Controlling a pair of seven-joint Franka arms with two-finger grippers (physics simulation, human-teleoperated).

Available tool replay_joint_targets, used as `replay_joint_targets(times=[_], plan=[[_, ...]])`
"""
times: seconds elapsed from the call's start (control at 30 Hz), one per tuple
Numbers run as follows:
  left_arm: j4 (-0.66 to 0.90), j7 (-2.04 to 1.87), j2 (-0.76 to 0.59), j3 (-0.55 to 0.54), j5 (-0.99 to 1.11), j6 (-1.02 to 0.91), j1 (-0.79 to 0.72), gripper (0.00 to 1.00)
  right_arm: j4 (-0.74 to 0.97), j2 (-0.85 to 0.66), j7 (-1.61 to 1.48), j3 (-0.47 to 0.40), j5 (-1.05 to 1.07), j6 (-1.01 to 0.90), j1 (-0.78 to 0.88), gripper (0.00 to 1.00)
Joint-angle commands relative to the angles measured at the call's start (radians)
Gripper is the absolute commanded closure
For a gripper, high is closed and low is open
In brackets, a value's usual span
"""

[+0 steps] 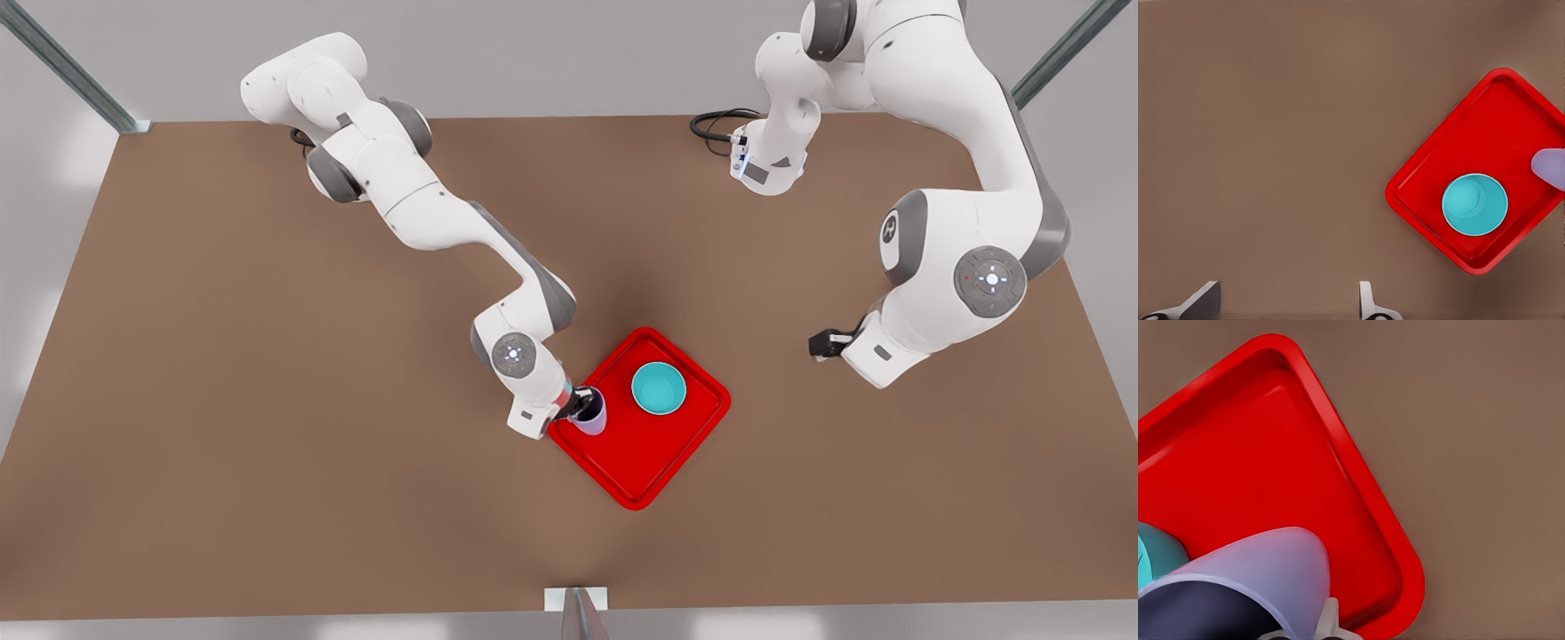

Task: Place the bowl on the tray with the left arm and the cup on the tray with the right arm

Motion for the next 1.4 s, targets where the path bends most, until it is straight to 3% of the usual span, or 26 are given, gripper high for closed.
replay_joint_targets(times=[0.0,0.1,0.17,0.2,0.27,0.33,0.37,0.4,0.47,1.37], plan=[[0.0,0.0,0.0,0.002,0.0,0.0,0.0,0.0,-0.003,0.0,0.005,0.0,-0.008,-0.002,0.0,0.79],[0.0,-0.002,-0.002,0.002,0.0,0.0,0.0,0.0,-0.003,-0.002,0.008,0.0,-0.013,-0.017,0.002,0.79],[0.002,0.0,-0.008,0.002,0.0,-0.017,0.0,0.0,-0.003,-0.002,0.005,0.0,-0.013,-0.017,0.002,0.73],[0.002,-0.002,-0.009,0.0,0.0,-0.017,0.0,0.0,-0.003,-0.002,0.007,0.0,-0.013,-0.012,0.002,0.56],[0.002,-0.002,-0.012,0.002,0.0,-0.018,0.0,0.0,-0.003,0.0,0.007,0.0,-0.013,-0.011,0.002,0.38],[-0.003,-0.002,-0.049,0.002,0.003,-0.021,-0.002,0.0,-0.003,0.0,0.005,-0.002,-0.013,-0.014,0.0,0.3],[-0.005,-0.002,-0.054,0.002,0.005,-0.032,-0.002,0.0,-0.003,-0.002,0.003,-0.003,-0.013,-0.017,0.0,0.17],[-0.005,-0.002,-0.052,-0.002,0.026,-0.026,-0.006,0.0,-0.001,-0.005,0.003,-0.009,-0.013,-0.034,0.002,0.16],[-0.005,-0.002,-0.051,-0.003,0.026,-0.026,-0.009,0.0,-0.003,-0.011,0.003,-0.009,-0.013,-0.04,0.002,0.0],[-0.005,-0.029,-0.117,-0.005,0.034,-0.086,-0.029,0.0,-0.039,-0.071,0.01,-0.008,0.027,-0.091,0.028,0.0]])
